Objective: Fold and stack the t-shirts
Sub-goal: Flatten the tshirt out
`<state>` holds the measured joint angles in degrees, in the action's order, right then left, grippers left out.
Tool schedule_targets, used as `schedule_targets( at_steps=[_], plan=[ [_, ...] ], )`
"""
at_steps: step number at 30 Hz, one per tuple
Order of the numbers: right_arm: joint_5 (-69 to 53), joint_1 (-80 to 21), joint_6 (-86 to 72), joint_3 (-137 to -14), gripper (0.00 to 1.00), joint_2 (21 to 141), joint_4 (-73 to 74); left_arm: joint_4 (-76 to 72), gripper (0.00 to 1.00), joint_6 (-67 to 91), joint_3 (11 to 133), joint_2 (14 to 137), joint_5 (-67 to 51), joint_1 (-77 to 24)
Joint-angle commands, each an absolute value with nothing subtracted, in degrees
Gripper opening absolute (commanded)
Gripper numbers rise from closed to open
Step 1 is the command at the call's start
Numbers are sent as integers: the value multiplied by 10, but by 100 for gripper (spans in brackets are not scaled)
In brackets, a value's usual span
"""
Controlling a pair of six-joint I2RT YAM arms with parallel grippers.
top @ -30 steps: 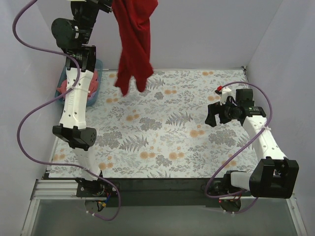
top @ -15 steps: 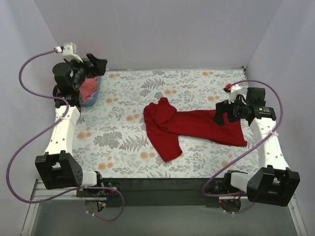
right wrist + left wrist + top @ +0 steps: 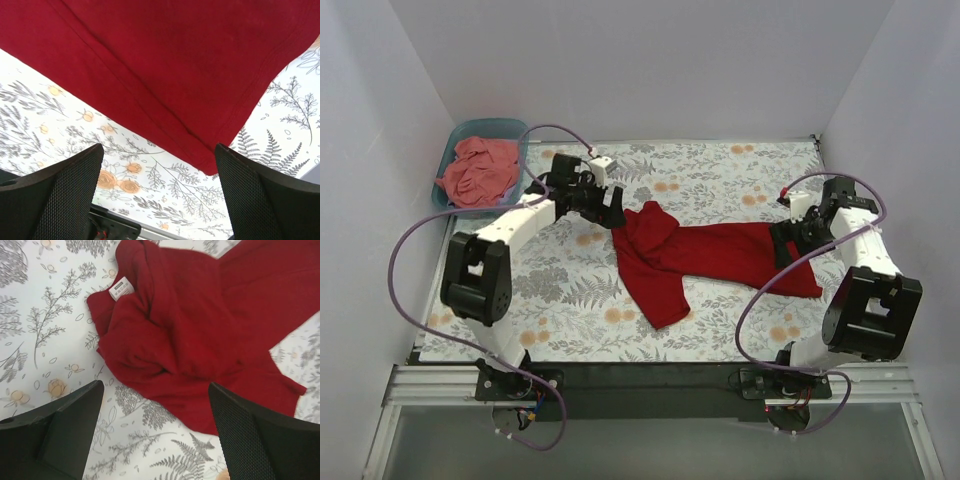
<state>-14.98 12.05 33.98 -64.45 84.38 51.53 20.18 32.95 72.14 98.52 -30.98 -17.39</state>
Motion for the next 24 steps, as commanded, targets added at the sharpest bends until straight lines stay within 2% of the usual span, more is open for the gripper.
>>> schedule_targets(
  at_steps=[1, 5, 10, 16, 17, 20, 21, 23, 24],
  plan=[
    [-105, 123, 378, -642, 98, 863, 538, 260, 85, 294, 786, 1039, -246, -202],
    [-86, 131, 403, -621, 95, 891, 517, 324, 86, 295, 810, 1090, -219, -233],
    [-68, 132, 423, -606, 96, 904, 481, 310, 86, 311, 750, 1070, -221, -234],
    [-70, 130, 422, -602, 96, 949, 451, 302, 86, 326, 739, 1095, -216, -235],
    [-72, 130, 421, -599, 95, 963, 447, 301, 83, 328, 744, 1111, -212, -235],
    [-80, 127, 412, -601, 83, 986, 439, 307, 68, 334, 774, 1137, -190, -234],
    [-85, 127, 411, -604, 70, 989, 438, 311, 53, 335, 782, 1140, -186, -232],
    [-91, 127, 407, -606, 53, 985, 439, 323, 34, 335, 800, 1137, -189, -219],
    [-98, 126, 408, -607, 39, 979, 442, 325, 8, 334, 804, 1127, -189, -212]
  ],
)
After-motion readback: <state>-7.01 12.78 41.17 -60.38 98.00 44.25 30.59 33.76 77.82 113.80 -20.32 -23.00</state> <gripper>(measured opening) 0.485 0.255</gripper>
